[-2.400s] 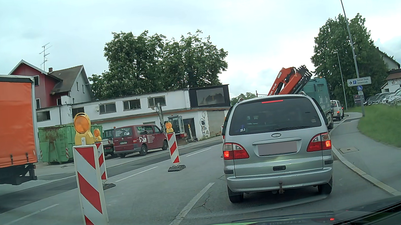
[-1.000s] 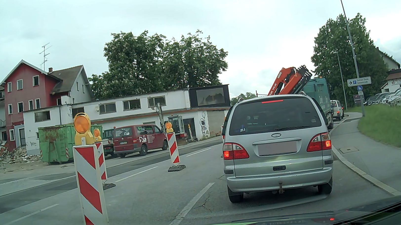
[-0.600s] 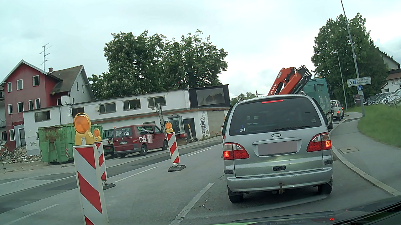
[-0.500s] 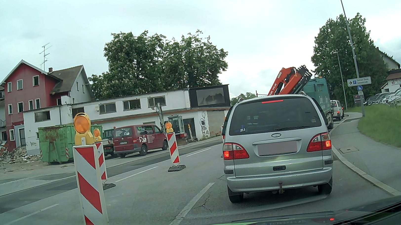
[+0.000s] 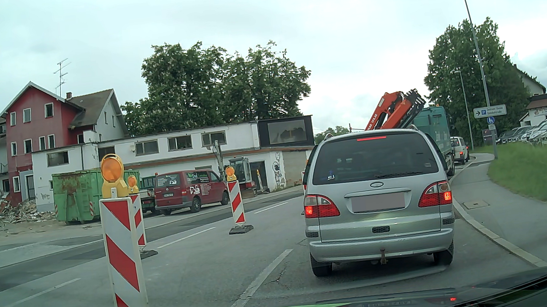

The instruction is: Follow the waypoints while adhering to traffic rules and regulations

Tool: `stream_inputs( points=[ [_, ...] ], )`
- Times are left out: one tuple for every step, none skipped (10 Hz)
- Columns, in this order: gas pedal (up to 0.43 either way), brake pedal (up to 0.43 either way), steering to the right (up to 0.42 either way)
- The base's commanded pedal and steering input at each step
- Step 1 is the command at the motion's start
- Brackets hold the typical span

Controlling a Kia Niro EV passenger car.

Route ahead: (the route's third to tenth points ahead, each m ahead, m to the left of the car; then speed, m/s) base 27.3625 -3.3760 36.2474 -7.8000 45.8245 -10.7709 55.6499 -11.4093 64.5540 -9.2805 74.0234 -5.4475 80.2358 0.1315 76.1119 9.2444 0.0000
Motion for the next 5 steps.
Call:
stream_inputs(
  points=[
    [0.000, 0.220, 0.124],
    [0.000, 0.220, 0.124],
    [0.000, 0.220, 0.124],
    [0.000, 0.220, 0.124],
    [0.000, 0.220, 0.124]
  ],
)
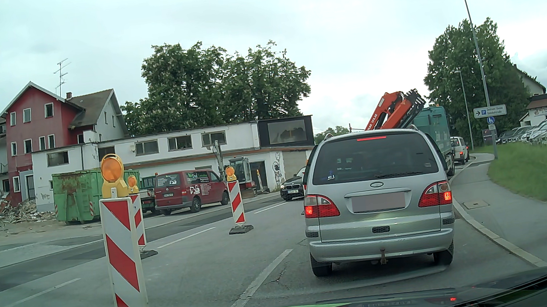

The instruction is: Follow the waypoints while adhering to traffic rules and regulations

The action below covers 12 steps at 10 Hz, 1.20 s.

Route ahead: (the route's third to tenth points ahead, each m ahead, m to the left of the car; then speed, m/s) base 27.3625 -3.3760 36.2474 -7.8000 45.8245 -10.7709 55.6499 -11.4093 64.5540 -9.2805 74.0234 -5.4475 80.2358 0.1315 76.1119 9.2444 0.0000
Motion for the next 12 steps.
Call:
stream_inputs(
  points=[
    [0.000, 0.220, 0.124],
    [0.000, 0.220, 0.124],
    [0.000, 0.220, 0.124],
    [0.000, 0.220, 0.124],
    [0.000, 0.220, 0.124],
    [0.000, 0.220, 0.124],
    [0.000, 0.220, 0.124],
    [0.000, 0.220, 0.124],
    [0.000, 0.220, 0.124],
    [0.000, 0.220, 0.124],
    [0.000, 0.220, 0.124],
    [0.000, 0.220, 0.124]
  ],
)
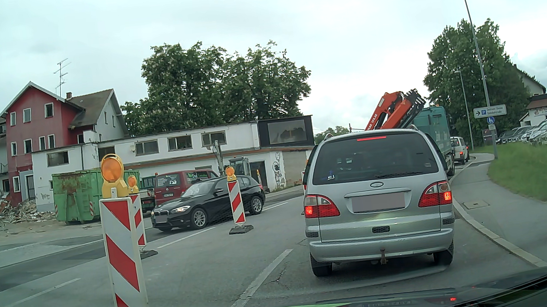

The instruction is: Follow the waypoints while adhering to traffic rules and regulations

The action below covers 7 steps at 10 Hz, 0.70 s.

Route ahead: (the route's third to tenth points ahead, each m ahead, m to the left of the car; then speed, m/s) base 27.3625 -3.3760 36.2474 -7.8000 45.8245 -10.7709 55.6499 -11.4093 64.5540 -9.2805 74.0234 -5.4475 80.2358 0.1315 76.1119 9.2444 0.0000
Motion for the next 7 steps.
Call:
stream_inputs(
  points=[
    [0.000, 0.220, 0.124],
    [0.000, 0.220, 0.124],
    [0.000, 0.220, 0.124],
    [0.000, 0.220, 0.124],
    [0.000, 0.220, 0.124],
    [0.000, 0.220, 0.124],
    [0.000, 0.220, 0.124]
  ],
)
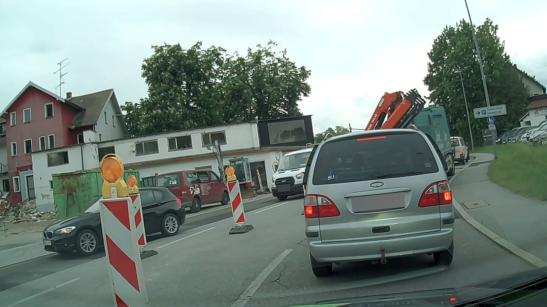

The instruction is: Follow the waypoints while adhering to traffic rules and regulations

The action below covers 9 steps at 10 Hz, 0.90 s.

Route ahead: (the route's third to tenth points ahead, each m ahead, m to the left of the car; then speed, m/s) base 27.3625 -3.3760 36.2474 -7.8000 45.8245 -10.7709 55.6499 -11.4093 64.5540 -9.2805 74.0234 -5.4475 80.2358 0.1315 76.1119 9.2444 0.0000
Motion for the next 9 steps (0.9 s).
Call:
stream_inputs(
  points=[
    [0.000, 0.220, 0.124],
    [0.000, 0.220, 0.124],
    [0.000, 0.220, 0.124],
    [0.000, 0.220, 0.124],
    [0.000, 0.220, 0.124],
    [0.000, 0.220, 0.124],
    [0.000, 0.220, 0.124],
    [0.000, 0.220, 0.124],
    [0.000, 0.220, 0.124]
  ],
)
